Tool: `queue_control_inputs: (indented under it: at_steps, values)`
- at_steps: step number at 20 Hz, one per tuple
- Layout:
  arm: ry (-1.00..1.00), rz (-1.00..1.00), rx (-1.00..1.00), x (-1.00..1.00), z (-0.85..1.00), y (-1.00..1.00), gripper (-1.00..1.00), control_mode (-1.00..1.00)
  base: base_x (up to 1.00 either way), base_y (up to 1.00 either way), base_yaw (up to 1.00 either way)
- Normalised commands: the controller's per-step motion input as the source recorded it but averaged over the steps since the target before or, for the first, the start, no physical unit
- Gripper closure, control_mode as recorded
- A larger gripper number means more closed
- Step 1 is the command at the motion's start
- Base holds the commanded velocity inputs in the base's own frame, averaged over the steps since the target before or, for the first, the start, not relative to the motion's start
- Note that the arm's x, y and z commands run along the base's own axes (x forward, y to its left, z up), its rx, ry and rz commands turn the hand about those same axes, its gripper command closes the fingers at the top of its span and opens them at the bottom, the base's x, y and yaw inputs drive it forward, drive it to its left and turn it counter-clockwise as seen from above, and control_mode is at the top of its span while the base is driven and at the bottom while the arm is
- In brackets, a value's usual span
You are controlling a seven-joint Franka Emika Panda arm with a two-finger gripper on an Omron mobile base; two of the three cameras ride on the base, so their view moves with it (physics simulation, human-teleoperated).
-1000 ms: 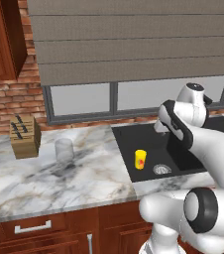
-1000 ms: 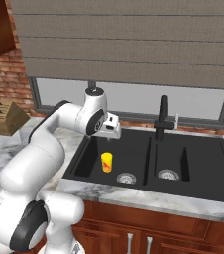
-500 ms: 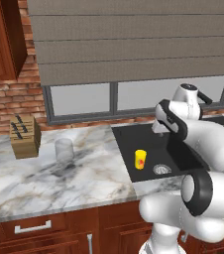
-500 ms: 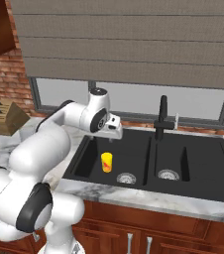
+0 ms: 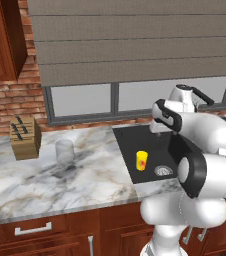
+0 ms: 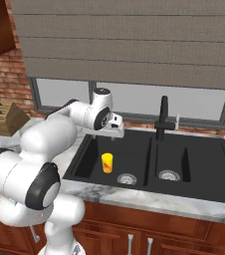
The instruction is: Move any existing items from the left basin to the right basin for drying. Then move the glass cup from the counter to the left basin of the sink for washing.
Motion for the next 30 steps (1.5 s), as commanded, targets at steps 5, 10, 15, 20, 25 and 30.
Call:
queue_control_inputs:
  at_steps: [5, 10, 15, 20, 25, 30]
  values:
    - [0.03, 0.02, 0.0, 0.31, -0.17, 0.0, -1.0, -1.0, 0.0, 0.0, 0.0]
    - [0.05, 0.01, 0.0, 0.31, -0.24, 0.0, -1.0, -1.0, 0.0, 0.0, 0.0]
    - [0.05, 0.01, 0.0, 0.29, -0.25, 0.0, -1.0, -1.0, 0.0, 0.0, 0.0]
    - [0.03, 0.01, 0.0, 0.29, -0.24, 0.0, -1.0, -1.0, 0.0, 0.0, 0.0]
    - [0.03, 0.02, 0.0, 0.24, -0.25, 0.0, -1.0, -1.0, 0.0, 0.0, 0.0]
    - [0.01, 0.02, 0.0, 0.23, -0.23, 0.0, -1.0, -1.0, 0.0, 0.0, 0.0]
